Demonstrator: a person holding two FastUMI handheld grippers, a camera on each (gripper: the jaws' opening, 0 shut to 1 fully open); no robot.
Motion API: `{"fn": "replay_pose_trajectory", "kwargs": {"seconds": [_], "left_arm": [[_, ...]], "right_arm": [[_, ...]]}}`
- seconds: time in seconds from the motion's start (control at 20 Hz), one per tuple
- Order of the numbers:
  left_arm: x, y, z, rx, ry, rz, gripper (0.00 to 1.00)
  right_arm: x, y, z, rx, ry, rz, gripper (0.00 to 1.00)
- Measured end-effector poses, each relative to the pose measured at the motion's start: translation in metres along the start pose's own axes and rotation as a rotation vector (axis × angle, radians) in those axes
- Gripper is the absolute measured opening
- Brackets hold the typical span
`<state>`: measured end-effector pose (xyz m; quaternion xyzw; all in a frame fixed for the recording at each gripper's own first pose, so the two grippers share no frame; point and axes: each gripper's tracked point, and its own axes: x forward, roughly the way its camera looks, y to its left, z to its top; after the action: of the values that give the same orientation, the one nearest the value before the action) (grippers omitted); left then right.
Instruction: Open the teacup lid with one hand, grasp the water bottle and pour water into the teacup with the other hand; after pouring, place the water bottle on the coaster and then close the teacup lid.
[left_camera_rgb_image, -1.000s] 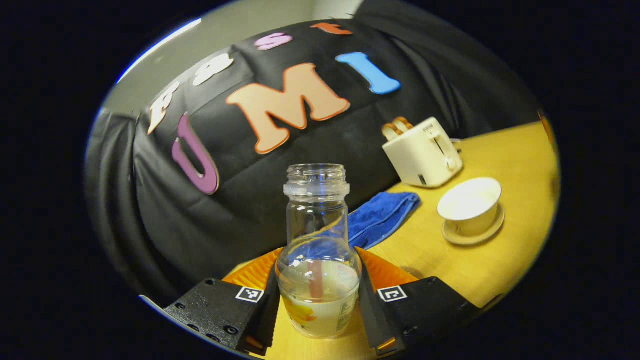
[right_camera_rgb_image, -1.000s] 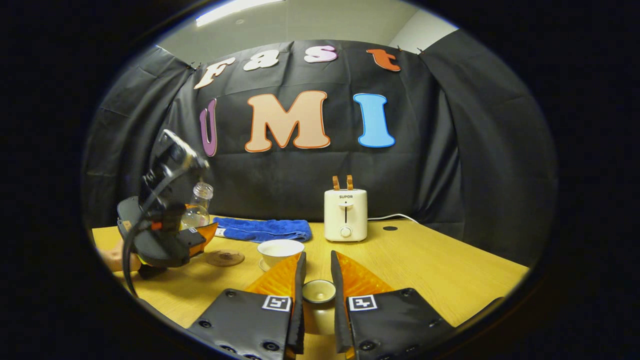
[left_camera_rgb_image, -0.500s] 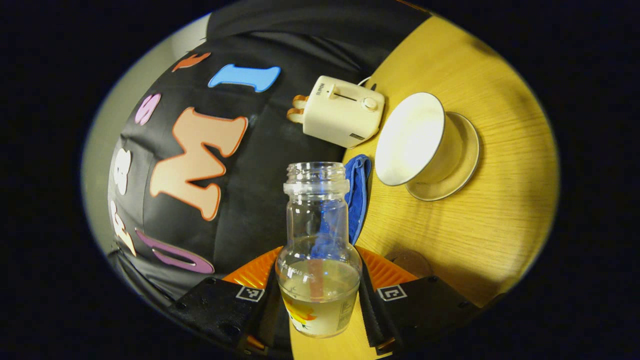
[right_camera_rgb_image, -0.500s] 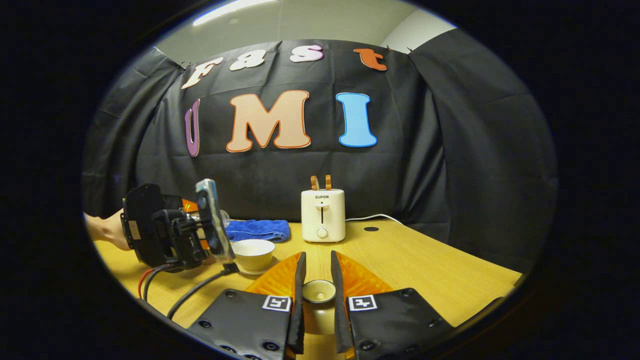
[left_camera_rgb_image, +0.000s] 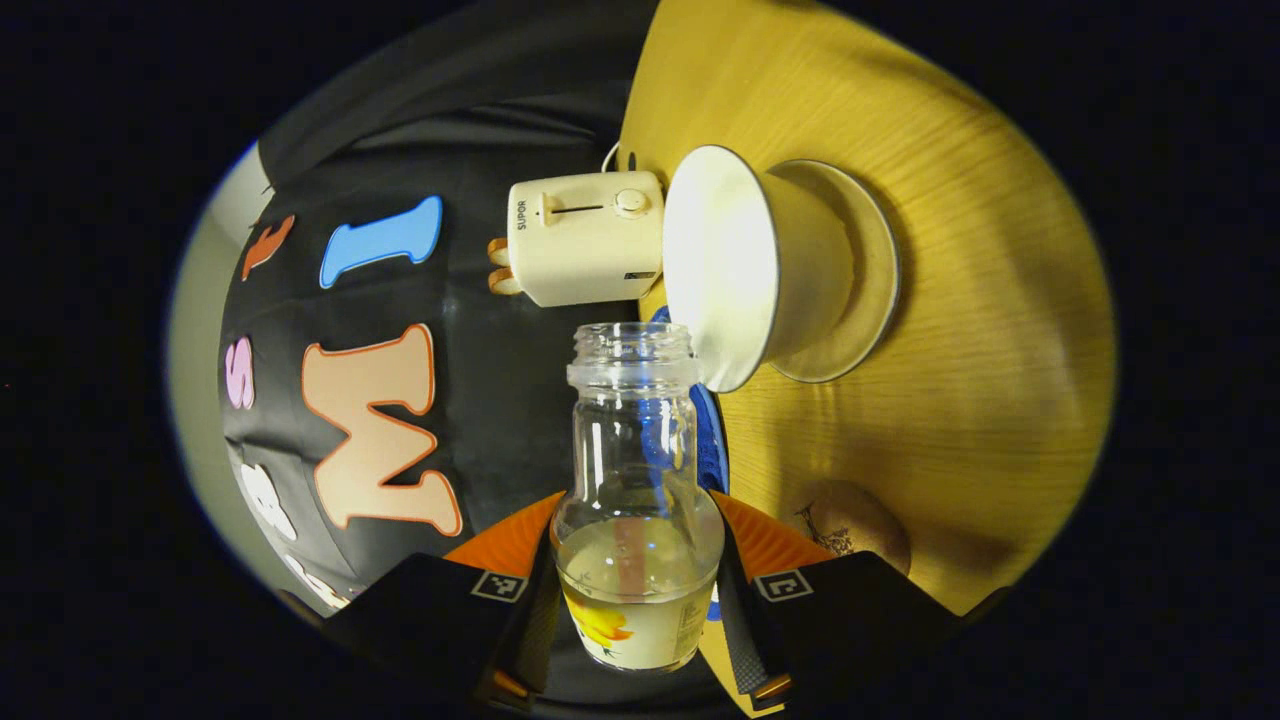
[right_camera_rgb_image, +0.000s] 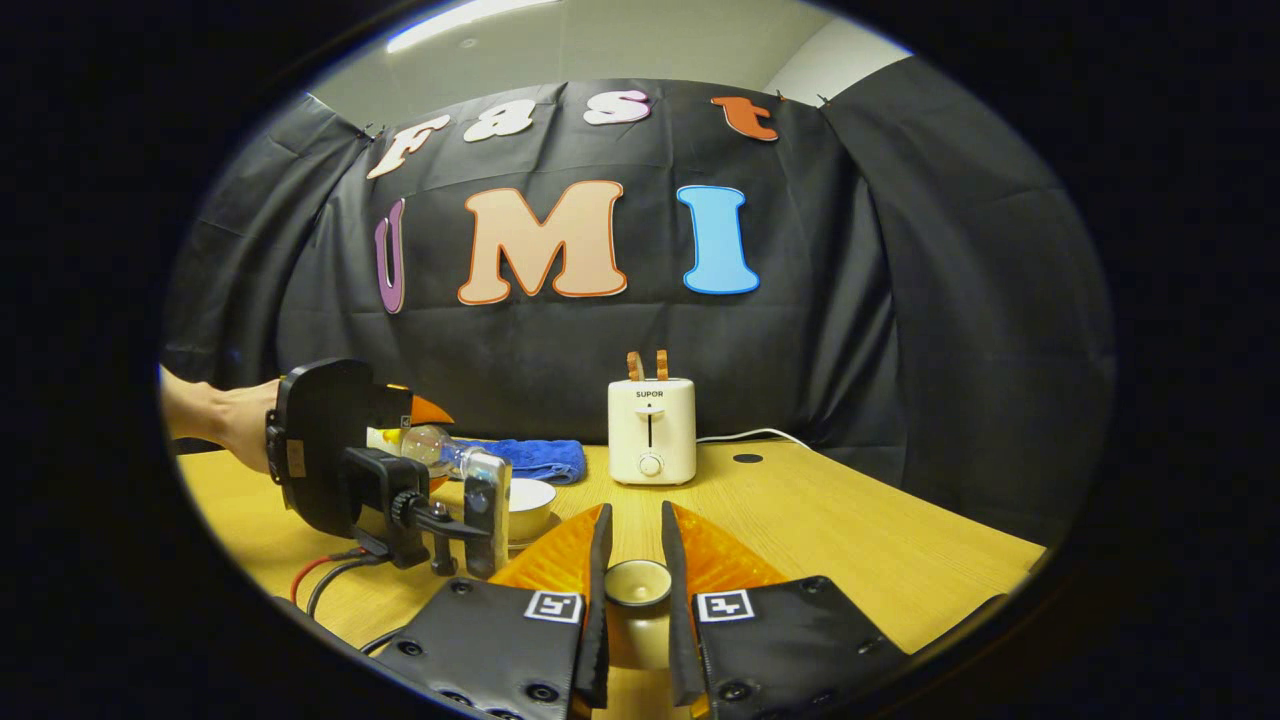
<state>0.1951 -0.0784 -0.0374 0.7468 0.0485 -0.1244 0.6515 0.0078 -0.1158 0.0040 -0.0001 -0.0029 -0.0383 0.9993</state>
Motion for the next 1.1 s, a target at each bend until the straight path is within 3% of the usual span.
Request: {"fn": "replay_pose_trajectory", "kwargs": {"seconds": [1.1], "left_arm": [[-0.009, 0.023, 0.012, 0.339, 0.008, -0.007, 0.66]], "right_arm": [[-0.001, 0.002, 0.000, 0.001, 0.002, 0.017, 0.28]]}}
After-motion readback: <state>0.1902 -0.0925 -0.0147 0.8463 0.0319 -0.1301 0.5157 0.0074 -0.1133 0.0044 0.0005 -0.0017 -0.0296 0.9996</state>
